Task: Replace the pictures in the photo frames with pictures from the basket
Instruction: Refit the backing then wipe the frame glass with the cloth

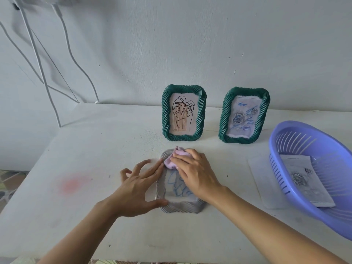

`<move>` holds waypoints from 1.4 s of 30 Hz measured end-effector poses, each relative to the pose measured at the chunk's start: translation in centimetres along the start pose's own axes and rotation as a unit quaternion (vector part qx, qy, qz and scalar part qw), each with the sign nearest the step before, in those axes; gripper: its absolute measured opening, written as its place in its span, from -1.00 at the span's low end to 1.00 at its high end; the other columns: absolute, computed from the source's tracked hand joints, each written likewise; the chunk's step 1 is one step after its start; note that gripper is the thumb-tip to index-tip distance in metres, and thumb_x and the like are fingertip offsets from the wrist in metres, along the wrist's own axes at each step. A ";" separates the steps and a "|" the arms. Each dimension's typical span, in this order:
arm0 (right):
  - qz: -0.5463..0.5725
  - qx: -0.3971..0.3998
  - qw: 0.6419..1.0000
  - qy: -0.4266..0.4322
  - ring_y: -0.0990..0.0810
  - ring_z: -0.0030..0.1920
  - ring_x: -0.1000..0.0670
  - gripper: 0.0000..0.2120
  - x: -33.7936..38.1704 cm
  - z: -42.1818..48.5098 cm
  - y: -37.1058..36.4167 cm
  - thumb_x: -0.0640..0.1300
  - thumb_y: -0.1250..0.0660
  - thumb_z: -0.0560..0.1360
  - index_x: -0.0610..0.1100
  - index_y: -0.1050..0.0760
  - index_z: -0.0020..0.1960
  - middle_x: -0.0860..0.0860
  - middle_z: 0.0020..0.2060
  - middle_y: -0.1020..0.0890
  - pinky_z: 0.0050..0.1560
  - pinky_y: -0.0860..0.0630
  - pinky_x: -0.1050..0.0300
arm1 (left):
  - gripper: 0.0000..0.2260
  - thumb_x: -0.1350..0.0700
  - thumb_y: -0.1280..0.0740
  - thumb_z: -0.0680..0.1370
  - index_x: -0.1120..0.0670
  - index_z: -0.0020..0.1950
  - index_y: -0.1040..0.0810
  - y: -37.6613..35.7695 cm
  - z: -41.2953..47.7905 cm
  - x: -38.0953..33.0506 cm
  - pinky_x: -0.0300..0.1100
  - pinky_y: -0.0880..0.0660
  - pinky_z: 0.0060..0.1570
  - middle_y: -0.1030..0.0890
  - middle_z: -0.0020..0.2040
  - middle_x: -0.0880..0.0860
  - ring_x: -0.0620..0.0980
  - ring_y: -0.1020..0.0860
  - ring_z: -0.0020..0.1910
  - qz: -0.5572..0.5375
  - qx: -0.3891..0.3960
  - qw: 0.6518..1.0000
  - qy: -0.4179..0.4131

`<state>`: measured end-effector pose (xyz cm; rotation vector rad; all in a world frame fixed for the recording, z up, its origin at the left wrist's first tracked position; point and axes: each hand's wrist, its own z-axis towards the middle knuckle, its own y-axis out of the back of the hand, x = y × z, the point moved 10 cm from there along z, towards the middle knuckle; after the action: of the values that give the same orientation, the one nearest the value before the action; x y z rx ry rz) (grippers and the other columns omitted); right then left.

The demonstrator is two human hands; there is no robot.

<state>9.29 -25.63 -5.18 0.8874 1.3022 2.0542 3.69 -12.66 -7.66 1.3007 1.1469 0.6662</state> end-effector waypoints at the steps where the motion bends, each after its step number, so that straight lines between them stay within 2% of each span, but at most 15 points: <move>1: 0.007 -0.003 1.000 0.010 -0.47 0.27 -0.10 -0.71 0.2 -0.1 -0.1 -0.09 -0.19 0.61 -0.04 -0.56 0.27 0.07 0.26 -0.60 0.18 -0.46 -0.06 | -0.13 -0.57 -0.06 0.43 -0.26 0.58 0.26 0.0 0.0 0.1 0.09 -0.07 0.35 0.26 0.55 -0.39 -0.15 0.19 0.57 0.001 -0.001 1.000 0.002; 7: 0.050 0.009 0.997 0.066 -0.44 0.29 -0.08 -0.75 1.4 -0.6 0.2 -0.13 -0.21 0.62 -0.11 -0.58 0.23 0.02 0.20 -0.64 0.28 -0.45 0.01 | -0.13 -0.59 -0.06 0.41 -0.30 0.57 0.22 -0.1 0.0 0.4 0.07 -0.06 0.34 0.23 0.55 -0.40 -0.20 0.18 0.56 0.008 -0.002 1.000 0.012; 12: 0.066 0.083 0.987 0.119 -0.46 0.30 -0.08 -0.70 3.1 -2.2 -0.4 -0.08 -0.15 0.66 -0.13 -0.55 0.28 -0.03 0.27 -0.60 0.33 -0.40 0.04 | -0.13 -0.60 -0.07 0.39 -0.29 0.58 0.16 0.0 0.0 0.5 0.04 -0.08 0.33 0.19 0.54 -0.43 -0.25 0.18 0.55 0.009 -0.005 1.000 0.014; 16: 0.062 0.094 0.980 0.165 -0.43 0.27 -0.02 -0.72 3.9 -4.0 1.3 -0.07 -0.20 0.65 -0.08 -0.56 0.28 0.01 0.31 -0.58 0.35 -0.35 0.11 | -0.12 -0.60 -0.09 0.39 -0.27 0.60 0.11 0.1 0.0 0.6 0.05 -0.09 0.31 0.16 0.54 -0.44 -0.24 0.11 0.56 -0.002 -0.008 1.000 0.013; 19: 0.030 0.114 0.984 0.134 -0.37 0.34 -0.06 -0.65 2.7 -5.2 1.6 0.08 -0.12 0.67 0.06 -0.47 0.39 0.12 0.39 -0.47 0.24 -0.42 -0.02 | -0.12 -0.60 -0.09 0.38 -0.29 0.59 0.13 0.2 0.0 0.6 0.03 -0.08 0.30 0.18 0.53 -0.46 -0.25 0.12 0.55 -0.001 -0.006 1.000 0.012; 22: 0.006 0.120 0.986 0.118 -0.34 0.35 -0.08 -0.64 1.5 -6.4 1.7 0.09 -0.09 0.67 0.10 -0.39 0.43 0.12 0.41 -0.40 0.16 -0.45 -0.04 | -0.12 -0.60 -0.10 0.38 -0.29 0.59 0.13 0.2 -0.1 0.6 0.03 -0.08 0.30 0.18 0.53 -0.46 -0.26 0.13 0.55 -0.004 -0.008 1.000 0.013; 28: 0.041 0.037 0.994 0.095 -0.46 0.23 -0.11 -0.74 0.0 -7.1 3.0 -0.04 -0.24 0.64 -0.06 -0.56 0.27 0.01 0.23 -0.57 0.21 -0.46 0.04 | -0.11 -0.60 -0.10 0.38 -0.29 0.59 0.14 0.2 -0.1 0.6 0.04 -0.06 0.31 0.15 0.54 -0.45 -0.26 0.14 0.55 -0.009 -0.009 1.000 0.015; 32: 0.043 0.012 0.997 0.068 -0.47 0.20 -0.10 -0.75 -0.7 -6.0 3.1 -0.06 -0.28 0.59 -0.11 -0.62 0.18 -0.03 0.21 -0.60 0.18 -0.49 0.08 | -0.11 -0.60 -0.09 0.39 -0.29 0.59 0.15 0.0 -0.1 0.6 0.04 -0.05 0.32 0.15 0.54 -0.43 -0.25 0.15 0.55 -0.011 -0.008 1.000 0.013; 36: 0.017 -0.008 1.000 0.016 -0.50 0.14 -0.13 -0.71 -2.1 -3.6 2.7 -0.04 -0.30 0.53 -0.13 -0.64 0.17 -0.06 0.17 -0.64 0.12 -0.55 0.00 | -0.12 -0.59 -0.09 0.40 -0.29 0.58 0.17 0.0 -0.1 0.5 0.05 -0.03 0.32 0.18 0.54 -0.44 -0.25 0.17 0.55 -0.009 -0.005 1.000 0.013; 39: 0.001 -0.031 0.999 -0.015 -0.53 0.07 -0.13 -0.76 -2.6 -1.8 2.2 -0.09 -0.38 0.50 -0.12 -0.66 0.13 -0.04 0.11 -0.68 -0.03 -0.58 -0.09 | -0.12 -0.59 -0.09 0.40 -0.29 0.58 0.18 0.0 -0.1 0.5 0.05 -0.02 0.33 0.17 0.54 -0.44 -0.24 0.18 0.55 -0.014 -0.004 1.000 0.012; 42: 0.019 -0.047 0.999 -0.015 -0.53 0.09 -0.10 -0.75 -2.1 -0.9 1.6 -0.07 -0.26 0.55 -0.09 -0.66 0.12 0.04 0.11 -0.68 -0.01 -0.55 -0.10 | -0.11 -0.59 -0.09 0.40 -0.29 0.58 0.21 -0.2 0.0 0.5 0.06 -0.01 0.34 0.18 0.54 -0.43 -0.23 0.19 0.55 -0.015 0.000 1.000 0.013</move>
<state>9.73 -28.31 -4.49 0.9043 1.1720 2.1033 3.79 -12.22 -7.95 1.2751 1.1851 0.6634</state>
